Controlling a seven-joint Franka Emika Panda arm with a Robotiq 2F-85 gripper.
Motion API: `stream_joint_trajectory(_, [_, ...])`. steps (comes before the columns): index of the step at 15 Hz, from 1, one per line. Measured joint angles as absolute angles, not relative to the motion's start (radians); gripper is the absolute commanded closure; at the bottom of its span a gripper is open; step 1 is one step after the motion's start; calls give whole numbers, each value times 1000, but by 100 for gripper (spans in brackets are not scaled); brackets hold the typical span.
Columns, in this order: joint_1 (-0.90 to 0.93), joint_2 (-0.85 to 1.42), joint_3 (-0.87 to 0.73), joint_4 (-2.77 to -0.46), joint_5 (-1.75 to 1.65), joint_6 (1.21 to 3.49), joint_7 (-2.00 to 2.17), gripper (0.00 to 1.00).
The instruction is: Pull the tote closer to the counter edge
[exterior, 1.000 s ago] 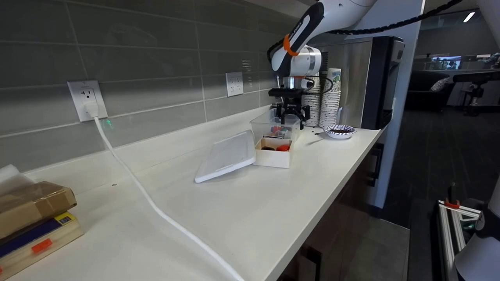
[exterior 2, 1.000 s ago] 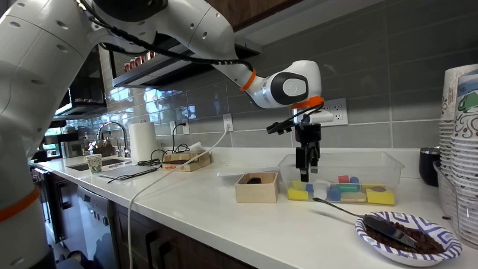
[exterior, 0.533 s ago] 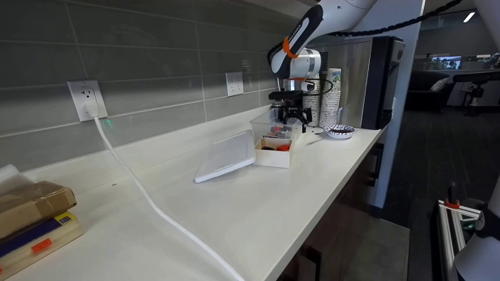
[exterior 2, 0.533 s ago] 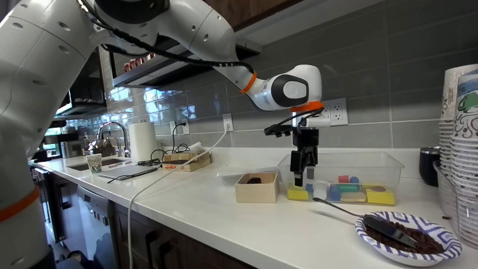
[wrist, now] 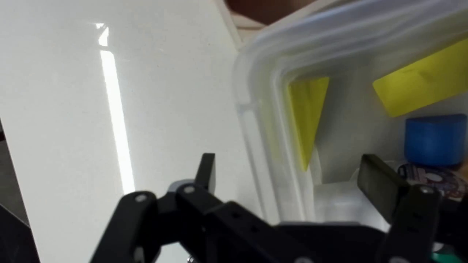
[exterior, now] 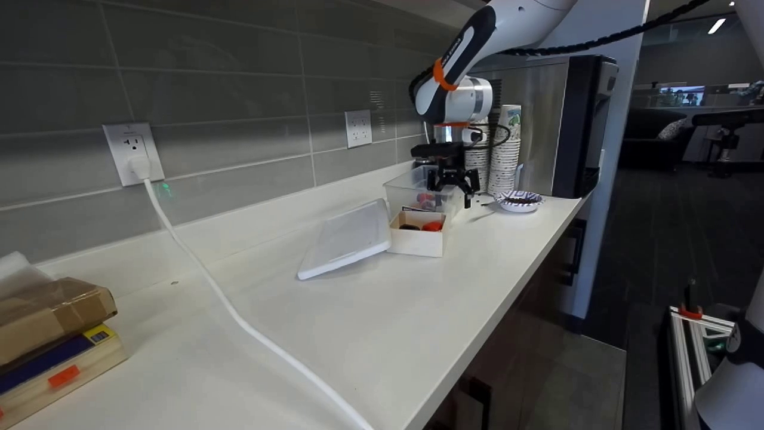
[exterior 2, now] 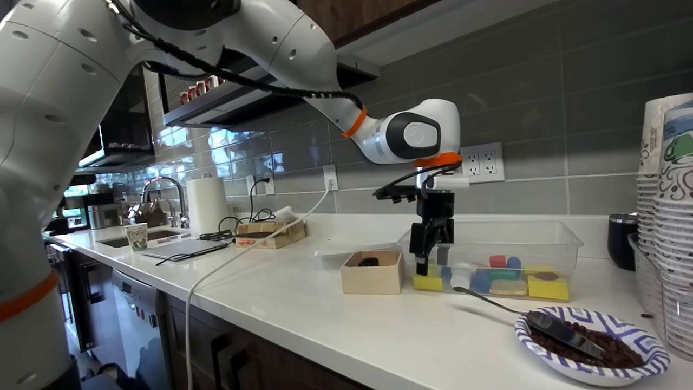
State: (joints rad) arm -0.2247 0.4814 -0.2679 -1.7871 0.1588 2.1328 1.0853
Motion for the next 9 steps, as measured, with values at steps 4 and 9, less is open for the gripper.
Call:
stream_joint_trajectory(4, [-221, 449, -269, -1842, 159, 2135, 1105, 0])
stream_joint_trajectory(9, [-215, 391, -272, -1920, 158, 2151, 1126, 0])
